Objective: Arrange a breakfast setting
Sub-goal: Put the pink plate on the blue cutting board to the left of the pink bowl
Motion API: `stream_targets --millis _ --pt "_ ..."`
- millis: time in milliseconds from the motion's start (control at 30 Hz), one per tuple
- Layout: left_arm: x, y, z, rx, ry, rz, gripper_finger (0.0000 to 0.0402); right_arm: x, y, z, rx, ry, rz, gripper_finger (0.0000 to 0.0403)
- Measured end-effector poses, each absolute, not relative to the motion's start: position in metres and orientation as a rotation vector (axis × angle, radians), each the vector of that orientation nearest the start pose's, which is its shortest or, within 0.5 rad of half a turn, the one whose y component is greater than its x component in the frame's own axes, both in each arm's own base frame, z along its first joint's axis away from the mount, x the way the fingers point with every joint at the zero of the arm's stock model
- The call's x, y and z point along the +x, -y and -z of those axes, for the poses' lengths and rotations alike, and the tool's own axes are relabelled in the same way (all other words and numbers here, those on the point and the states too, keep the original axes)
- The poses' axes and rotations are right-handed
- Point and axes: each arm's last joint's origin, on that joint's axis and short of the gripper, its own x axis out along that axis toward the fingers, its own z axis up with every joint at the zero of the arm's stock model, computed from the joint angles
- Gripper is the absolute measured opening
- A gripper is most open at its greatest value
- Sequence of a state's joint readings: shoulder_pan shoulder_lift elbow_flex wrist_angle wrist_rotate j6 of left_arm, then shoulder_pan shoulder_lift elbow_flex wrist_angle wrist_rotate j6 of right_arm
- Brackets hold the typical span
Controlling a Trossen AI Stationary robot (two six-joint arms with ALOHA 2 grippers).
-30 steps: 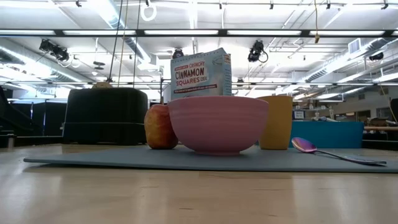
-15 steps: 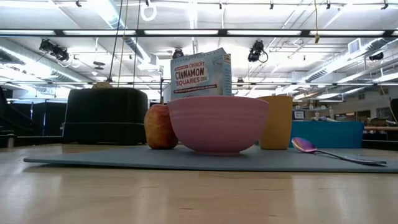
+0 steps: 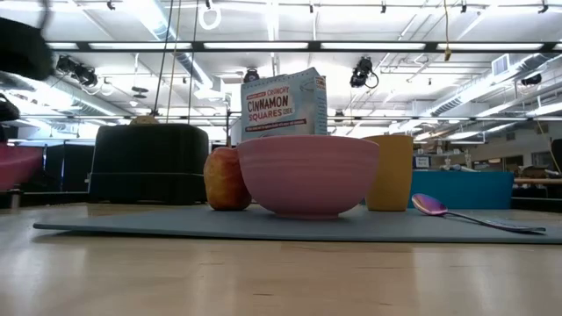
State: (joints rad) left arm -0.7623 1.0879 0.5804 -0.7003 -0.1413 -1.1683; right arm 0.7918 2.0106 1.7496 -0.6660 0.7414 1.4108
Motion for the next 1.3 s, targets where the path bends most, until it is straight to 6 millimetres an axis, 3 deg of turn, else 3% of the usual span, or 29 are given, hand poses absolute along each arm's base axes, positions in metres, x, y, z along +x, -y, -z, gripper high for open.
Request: stream_targets --millis 400,733,1300 --pt "0.160 0.078 -0.184 -0.698 -1.151 -0.318 0.0017 0.323 -0.300 -0.250 0.758 -0.520 0.372 0.0111" --pt "0.179 0.038 -0.184 -0.774 -1.083 -0.408 0.0017 0.335 -0.307 -0.275 0.689 -0.432 0.231 0.0092" --pt "0.208 0.030 -0.160 -0.793 -1.085 -0.432 0.0029 0.344 -0.301 -0.276 0.678 -0.454 0.195 0.0091"
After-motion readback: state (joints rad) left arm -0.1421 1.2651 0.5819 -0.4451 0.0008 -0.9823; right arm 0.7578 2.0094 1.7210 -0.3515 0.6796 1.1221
